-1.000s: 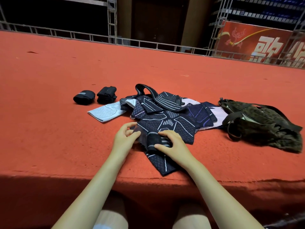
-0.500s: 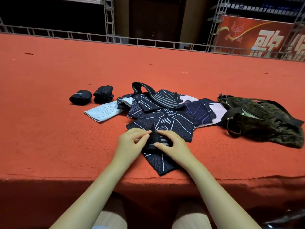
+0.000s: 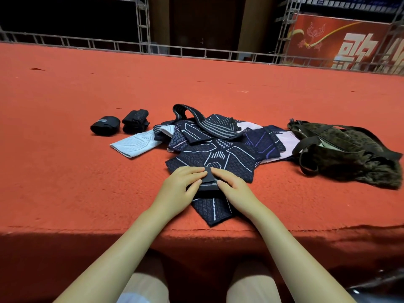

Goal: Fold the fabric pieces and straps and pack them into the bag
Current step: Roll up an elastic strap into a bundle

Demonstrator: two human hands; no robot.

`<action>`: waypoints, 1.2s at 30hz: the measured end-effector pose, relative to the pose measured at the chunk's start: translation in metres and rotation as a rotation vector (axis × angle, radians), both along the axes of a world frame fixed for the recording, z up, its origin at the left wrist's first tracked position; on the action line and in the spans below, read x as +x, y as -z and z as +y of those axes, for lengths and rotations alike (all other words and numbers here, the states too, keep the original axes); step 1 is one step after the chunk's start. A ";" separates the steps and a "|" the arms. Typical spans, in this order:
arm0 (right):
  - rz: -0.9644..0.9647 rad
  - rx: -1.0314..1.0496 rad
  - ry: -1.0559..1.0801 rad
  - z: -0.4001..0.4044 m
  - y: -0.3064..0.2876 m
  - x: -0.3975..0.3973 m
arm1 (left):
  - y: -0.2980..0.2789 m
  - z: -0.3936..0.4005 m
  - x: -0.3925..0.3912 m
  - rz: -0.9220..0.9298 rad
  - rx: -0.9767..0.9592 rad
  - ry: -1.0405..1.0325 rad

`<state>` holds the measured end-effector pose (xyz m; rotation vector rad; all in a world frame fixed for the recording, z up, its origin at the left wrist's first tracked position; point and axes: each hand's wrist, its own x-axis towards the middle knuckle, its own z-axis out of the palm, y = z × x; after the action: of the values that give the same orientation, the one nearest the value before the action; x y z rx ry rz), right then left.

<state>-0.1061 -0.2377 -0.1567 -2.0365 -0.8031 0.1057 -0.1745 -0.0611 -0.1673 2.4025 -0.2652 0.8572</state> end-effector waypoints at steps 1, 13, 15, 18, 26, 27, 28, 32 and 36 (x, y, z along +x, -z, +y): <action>-0.001 0.005 0.003 0.000 0.000 0.000 | 0.001 -0.001 0.000 0.001 0.025 0.001; -0.081 -0.056 0.176 0.002 0.000 -0.006 | -0.010 0.011 0.006 0.185 0.230 0.127; -0.056 -0.048 0.190 0.002 -0.002 -0.005 | -0.013 0.019 0.006 0.237 0.272 0.187; -0.011 -0.048 0.227 0.006 -0.004 -0.006 | -0.015 0.020 0.007 0.263 0.241 0.233; 0.090 -0.073 0.275 0.019 -0.018 -0.011 | -0.008 0.014 0.008 0.241 -0.172 0.171; 0.104 -0.066 0.278 0.020 -0.019 -0.013 | -0.008 0.015 0.008 0.237 -0.199 0.168; 0.116 -0.053 0.277 0.020 -0.021 -0.014 | -0.008 0.014 0.009 0.229 -0.211 0.160; 0.184 -0.041 0.250 0.020 -0.026 -0.013 | -0.007 0.016 0.009 0.249 -0.372 0.099; 0.103 -0.185 0.281 0.024 -0.030 -0.006 | -0.007 0.018 0.011 0.292 -0.485 0.041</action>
<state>-0.1123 -0.2134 -0.1269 -2.2778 -0.4511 0.1288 -0.1633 -0.0430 -0.1605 2.0193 0.0102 0.4731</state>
